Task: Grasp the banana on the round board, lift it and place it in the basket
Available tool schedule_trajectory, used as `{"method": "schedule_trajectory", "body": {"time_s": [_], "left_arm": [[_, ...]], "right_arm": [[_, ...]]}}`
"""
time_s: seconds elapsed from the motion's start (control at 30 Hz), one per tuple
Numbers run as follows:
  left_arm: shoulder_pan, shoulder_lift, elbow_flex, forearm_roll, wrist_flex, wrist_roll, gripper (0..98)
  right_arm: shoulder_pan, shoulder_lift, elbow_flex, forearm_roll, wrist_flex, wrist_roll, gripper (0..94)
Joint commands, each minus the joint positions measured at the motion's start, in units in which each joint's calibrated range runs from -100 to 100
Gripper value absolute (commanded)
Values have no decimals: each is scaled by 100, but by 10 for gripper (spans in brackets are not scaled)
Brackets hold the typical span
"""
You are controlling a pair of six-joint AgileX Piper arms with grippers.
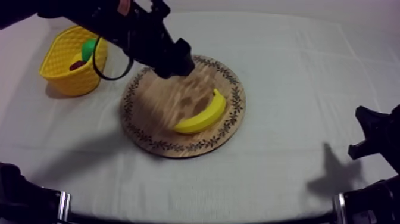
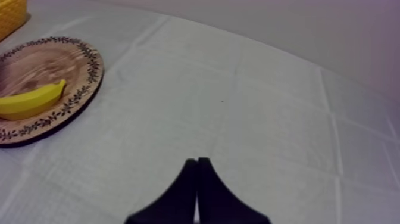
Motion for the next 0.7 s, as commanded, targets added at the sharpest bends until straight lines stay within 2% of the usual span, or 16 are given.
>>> {"method": "schedule_trajectory", "body": {"time_s": [0.0, 0.27, 0.67], "left_arm": [[1, 79, 33, 5, -51, -7, 717], [-5, 711, 128, 27, -350, -78, 720], [48, 1766, -234, 227, -540, -217, 705]], "right_arm": [[0, 0, -3, 0, 5, 0, 3], [0, 0, -3, 0, 5, 0, 3], [0, 0, -3, 0, 5, 0, 3]]}}
